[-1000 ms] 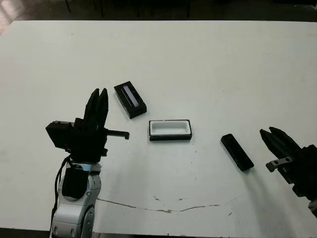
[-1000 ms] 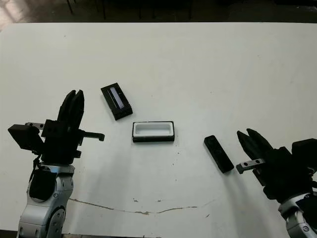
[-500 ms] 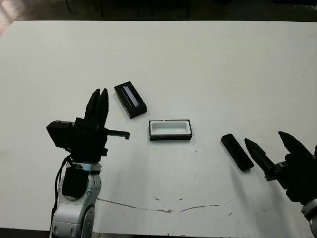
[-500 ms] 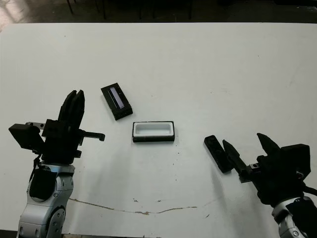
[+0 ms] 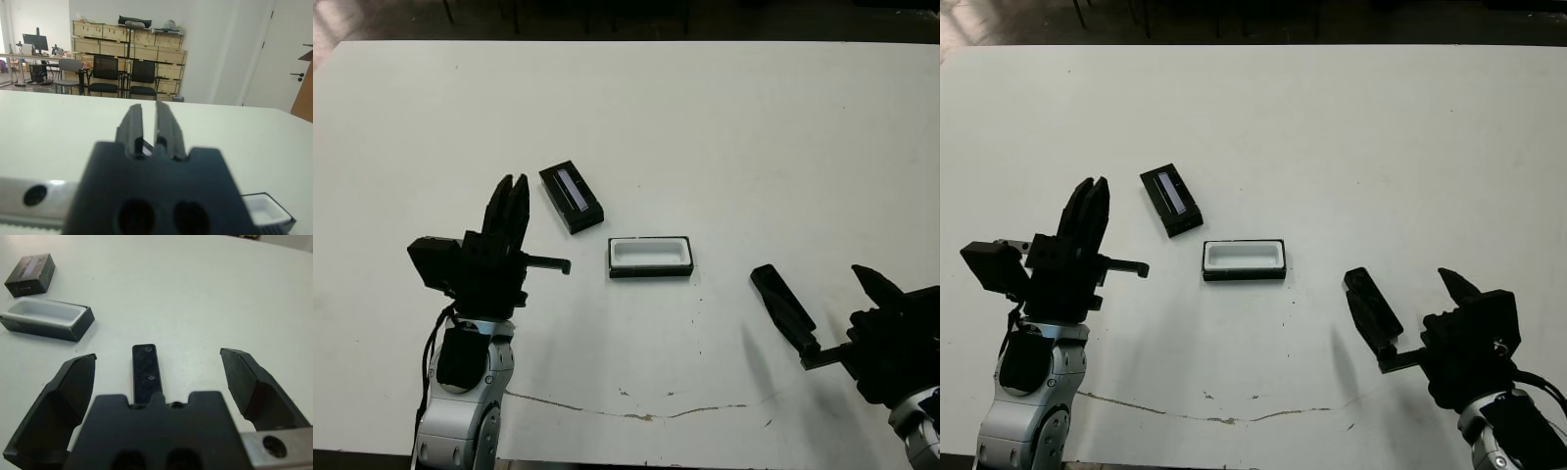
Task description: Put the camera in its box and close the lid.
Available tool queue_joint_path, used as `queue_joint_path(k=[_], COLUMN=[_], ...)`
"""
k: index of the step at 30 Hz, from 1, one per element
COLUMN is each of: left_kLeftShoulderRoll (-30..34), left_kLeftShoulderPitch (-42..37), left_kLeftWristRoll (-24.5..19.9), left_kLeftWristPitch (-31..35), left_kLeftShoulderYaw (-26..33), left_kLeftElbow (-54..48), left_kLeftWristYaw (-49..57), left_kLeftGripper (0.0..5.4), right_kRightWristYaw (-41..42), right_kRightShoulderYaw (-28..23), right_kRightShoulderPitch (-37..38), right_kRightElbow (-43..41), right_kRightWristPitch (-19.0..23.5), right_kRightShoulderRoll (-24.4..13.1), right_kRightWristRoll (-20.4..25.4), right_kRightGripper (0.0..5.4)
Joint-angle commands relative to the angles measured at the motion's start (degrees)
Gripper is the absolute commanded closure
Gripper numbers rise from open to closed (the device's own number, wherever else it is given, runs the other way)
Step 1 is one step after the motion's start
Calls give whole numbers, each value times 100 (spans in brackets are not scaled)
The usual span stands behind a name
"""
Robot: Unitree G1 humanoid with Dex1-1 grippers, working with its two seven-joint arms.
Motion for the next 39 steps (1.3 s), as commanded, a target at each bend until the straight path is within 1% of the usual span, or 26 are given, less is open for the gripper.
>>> queue_joint_path(k=[1,5,8,12,18,23,27,30,31,33,35,39], left_kLeftShoulderRoll=[63,64,54,63,92,98,105,127,130,138,150,146], left_kLeftShoulderPitch=[103,101,98,110,119,124,121,104,103,103,104,125], left_kLeftWristRoll=[-13,-20,-15,-11,-46,-89,-51,-41,-38,-74,-95,-154], left_kLeftWristPitch=[74,20,30,54,82,62,72,49,46,59,58,90], left_kLeftShoulderYaw=[24,26,27,32,60,66,58,78,83,97,105,120], left_kLeftElbow=[55,93,95,60,39,54,43,59,59,59,57,31], left_kLeftWristYaw=[-14,-32,-24,-24,-48,-61,-42,-53,-51,-64,-74,-85], left_kLeftGripper=[540,540,540,540,540,540,540,540,540,540,540,540], right_kRightWristYaw=[-36,-18,46,10,-66,-108,-116,-121,-121,-100,-129,-75], right_kRightShoulderYaw=[105,224,306,439,642,704,745,730,740,739,724,673], right_kRightShoulderPitch=[80,117,132,169,270,326,316,307,316,342,364,414], right_kRightElbow=[116,314,431,500,586,577,635,657,673,724,740,917], right_kRightWristPitch=[138,33,-46,34,32,134,87,95,49,-71,-94,-272], right_kRightShoulderRoll=[11,56,23,77,168,205,210,249,249,266,329,471], right_kRightWristRoll=[-78,-193,-276,-329,-473,-511,-577,-560,-593,-634,-631,-522], right_kRightGripper=[1,1,1,1,1,1,1,27,45,89,131,216])
